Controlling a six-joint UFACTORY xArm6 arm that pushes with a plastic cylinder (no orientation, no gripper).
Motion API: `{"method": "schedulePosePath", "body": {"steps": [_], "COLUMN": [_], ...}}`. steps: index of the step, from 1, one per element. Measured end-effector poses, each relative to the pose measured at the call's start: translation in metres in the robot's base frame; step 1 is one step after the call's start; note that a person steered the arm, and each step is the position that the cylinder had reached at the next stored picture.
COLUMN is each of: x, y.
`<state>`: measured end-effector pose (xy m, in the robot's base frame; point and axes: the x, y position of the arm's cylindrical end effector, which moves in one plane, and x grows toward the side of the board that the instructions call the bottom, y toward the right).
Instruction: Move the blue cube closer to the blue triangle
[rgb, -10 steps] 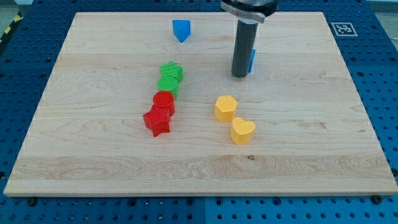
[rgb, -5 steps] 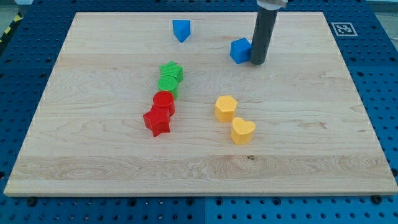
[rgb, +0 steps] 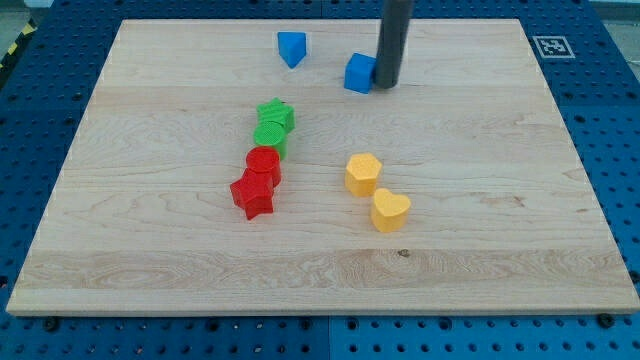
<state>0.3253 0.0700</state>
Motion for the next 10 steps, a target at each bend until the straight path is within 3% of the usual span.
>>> {"method": "schedulePosePath", "body": {"steps": [3, 7, 8, 10], "x": [0.029, -0.016, 0.007, -0.029], "y": [-0.026, -0.053, -0.042, -0.033]}}
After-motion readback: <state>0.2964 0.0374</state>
